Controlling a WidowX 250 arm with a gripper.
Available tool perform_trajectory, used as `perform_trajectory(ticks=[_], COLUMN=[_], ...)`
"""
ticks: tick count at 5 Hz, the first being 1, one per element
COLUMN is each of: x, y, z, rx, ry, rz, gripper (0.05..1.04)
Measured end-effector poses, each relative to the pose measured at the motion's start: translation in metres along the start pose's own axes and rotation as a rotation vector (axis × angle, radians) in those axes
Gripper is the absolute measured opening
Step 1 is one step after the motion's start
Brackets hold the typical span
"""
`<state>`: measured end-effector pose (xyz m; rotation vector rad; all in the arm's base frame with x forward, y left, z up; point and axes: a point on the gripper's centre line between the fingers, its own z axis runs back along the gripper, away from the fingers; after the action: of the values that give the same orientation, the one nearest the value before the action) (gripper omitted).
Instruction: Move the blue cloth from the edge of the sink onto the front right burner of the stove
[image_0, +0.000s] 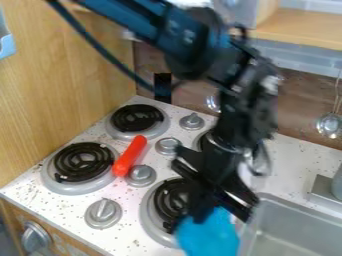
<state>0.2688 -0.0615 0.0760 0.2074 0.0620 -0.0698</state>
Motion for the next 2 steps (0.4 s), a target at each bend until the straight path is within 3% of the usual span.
perform_trajectory(ticks=[2], x=[-0.003], y=[0.044], z=[0.003], rx=[0.077], ry=[0.028], rz=[0.022], gripper=[0.075])
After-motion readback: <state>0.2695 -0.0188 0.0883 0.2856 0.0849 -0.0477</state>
